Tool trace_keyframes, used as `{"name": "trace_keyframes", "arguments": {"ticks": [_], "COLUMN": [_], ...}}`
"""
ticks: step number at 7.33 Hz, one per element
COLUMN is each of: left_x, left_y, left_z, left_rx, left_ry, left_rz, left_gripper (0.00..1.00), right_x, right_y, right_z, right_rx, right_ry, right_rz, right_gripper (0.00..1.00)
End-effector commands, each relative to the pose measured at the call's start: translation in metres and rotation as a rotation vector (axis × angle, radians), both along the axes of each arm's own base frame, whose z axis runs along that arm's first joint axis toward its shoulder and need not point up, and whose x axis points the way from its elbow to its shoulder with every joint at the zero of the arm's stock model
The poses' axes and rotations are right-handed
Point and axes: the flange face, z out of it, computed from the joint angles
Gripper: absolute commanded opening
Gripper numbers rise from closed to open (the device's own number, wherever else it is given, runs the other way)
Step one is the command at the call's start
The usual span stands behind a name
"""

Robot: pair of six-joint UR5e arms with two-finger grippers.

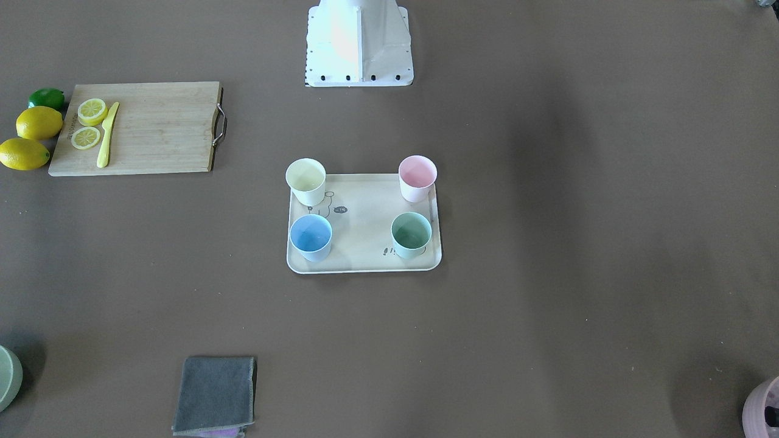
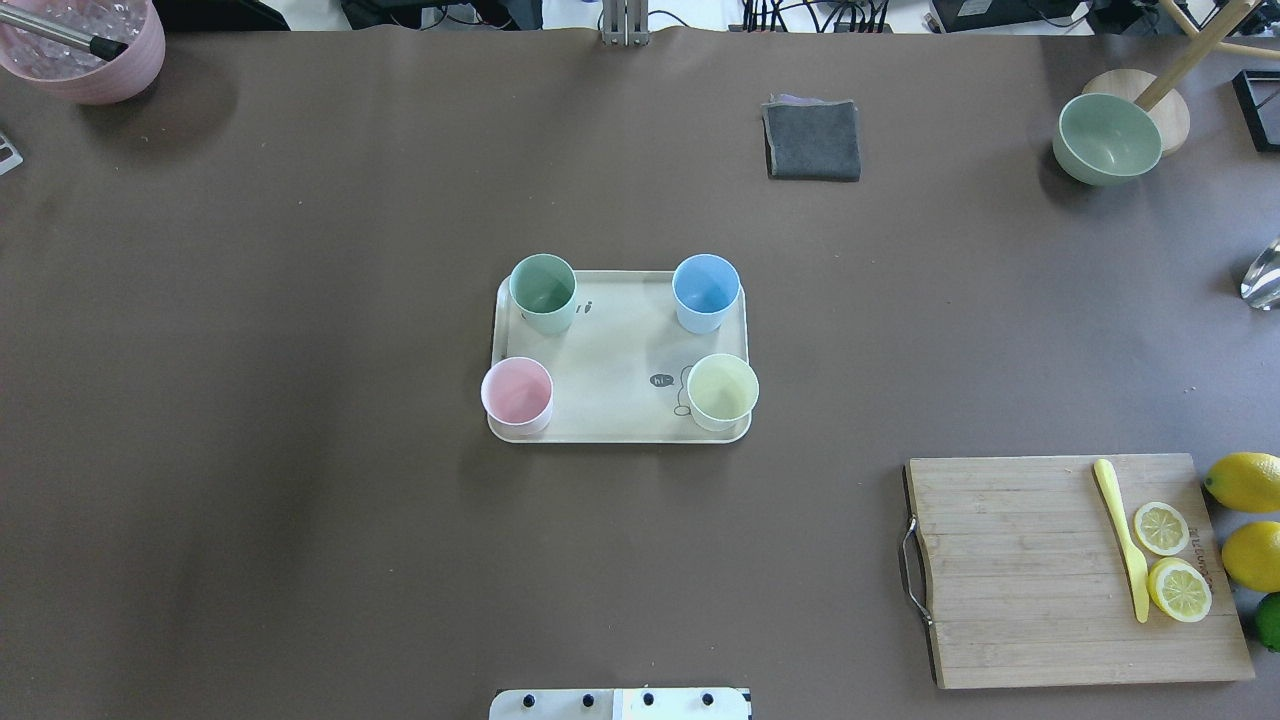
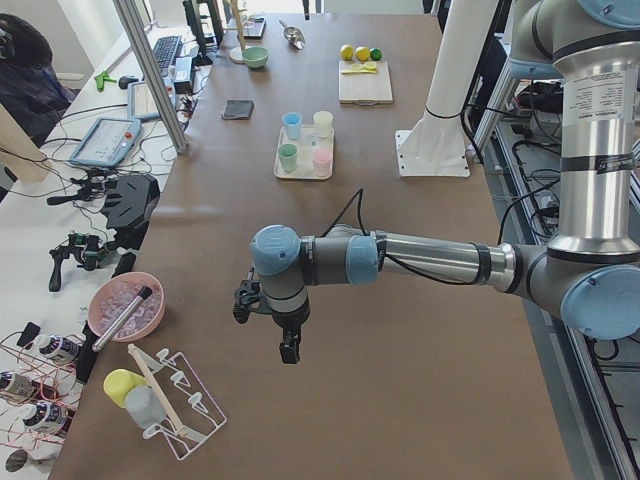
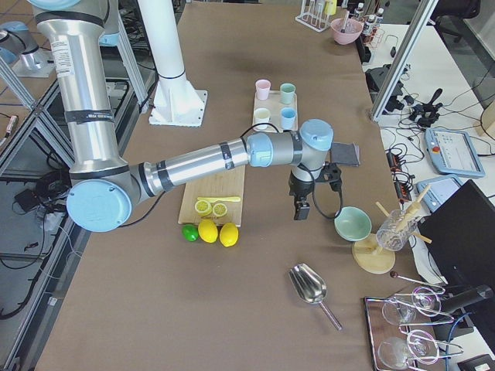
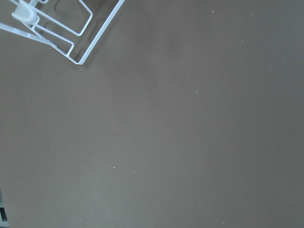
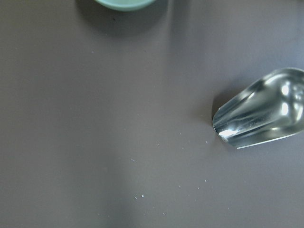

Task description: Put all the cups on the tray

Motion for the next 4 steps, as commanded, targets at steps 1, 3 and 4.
{"name": "trace_keyframes", "arguments": {"ticks": [1, 3, 4], "left_x": [0.004, 0.008, 0.016], "left_y": [0.031, 0.026, 0.015], "left_z": [0.017, 0.017, 0.011], "left_rx": [0.042, 0.043, 0.055], "left_ry": [0.05, 0.092, 0.093], "left_rz": [-0.08, -0.065, -0.046], "left_gripper": [0.98, 0.98, 0.98], "right_x": [0.006, 0.011, 0.015], "right_y": [0.011, 0.011, 0.01], "right_z": [0.01, 0.01, 0.01], "right_rx": [-0.024, -0.024, -0.03], "right_ry": [-0.006, -0.005, -0.004], "right_rz": [0.008, 0.019, 0.024], "right_gripper": [1.0, 1.0, 1.0]}}
